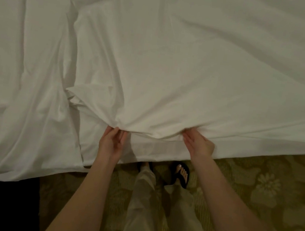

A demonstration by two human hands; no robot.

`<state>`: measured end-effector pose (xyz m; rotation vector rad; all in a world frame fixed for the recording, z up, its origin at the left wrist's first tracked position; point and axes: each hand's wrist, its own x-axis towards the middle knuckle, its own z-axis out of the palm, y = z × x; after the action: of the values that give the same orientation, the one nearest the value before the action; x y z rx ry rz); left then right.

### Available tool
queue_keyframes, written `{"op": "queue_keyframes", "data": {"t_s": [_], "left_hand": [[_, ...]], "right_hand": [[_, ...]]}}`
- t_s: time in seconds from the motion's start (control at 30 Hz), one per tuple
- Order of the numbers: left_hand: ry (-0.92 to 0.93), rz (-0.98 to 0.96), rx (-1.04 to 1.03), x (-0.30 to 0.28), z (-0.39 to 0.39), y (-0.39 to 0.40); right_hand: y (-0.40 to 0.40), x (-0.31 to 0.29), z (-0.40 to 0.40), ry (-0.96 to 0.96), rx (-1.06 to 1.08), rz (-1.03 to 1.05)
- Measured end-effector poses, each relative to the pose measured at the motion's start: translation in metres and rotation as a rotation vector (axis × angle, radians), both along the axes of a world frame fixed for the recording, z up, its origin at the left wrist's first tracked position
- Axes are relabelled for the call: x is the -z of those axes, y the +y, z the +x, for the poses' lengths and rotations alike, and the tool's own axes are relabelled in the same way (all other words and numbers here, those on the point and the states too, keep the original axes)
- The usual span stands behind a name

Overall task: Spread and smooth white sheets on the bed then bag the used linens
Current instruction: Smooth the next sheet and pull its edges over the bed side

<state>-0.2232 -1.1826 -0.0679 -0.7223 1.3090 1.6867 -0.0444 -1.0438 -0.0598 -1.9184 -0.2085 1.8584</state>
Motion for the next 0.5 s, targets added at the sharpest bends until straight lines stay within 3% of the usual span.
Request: {"op": "queue_keyframes", "data": {"t_s": [0.13, 0.2, 0.5], "left_hand": [[-0.140, 0.146, -0.149, -0.008, -0.002, 0.007], [-0.133, 0.117, -0.122, -0.008, -0.006, 0.007], [0.364, -0.649, 0.572, 0.002, -0.021, 0.036]], "right_hand": [[0.021, 0.008, -0.017, -0.097, -0.078, -0.051], [0.026, 0.013, -0.020, -0.165, -0.126, -0.060], [0.012, 0.008, 0.001, -0.166, -0.206, 0.042]]}}
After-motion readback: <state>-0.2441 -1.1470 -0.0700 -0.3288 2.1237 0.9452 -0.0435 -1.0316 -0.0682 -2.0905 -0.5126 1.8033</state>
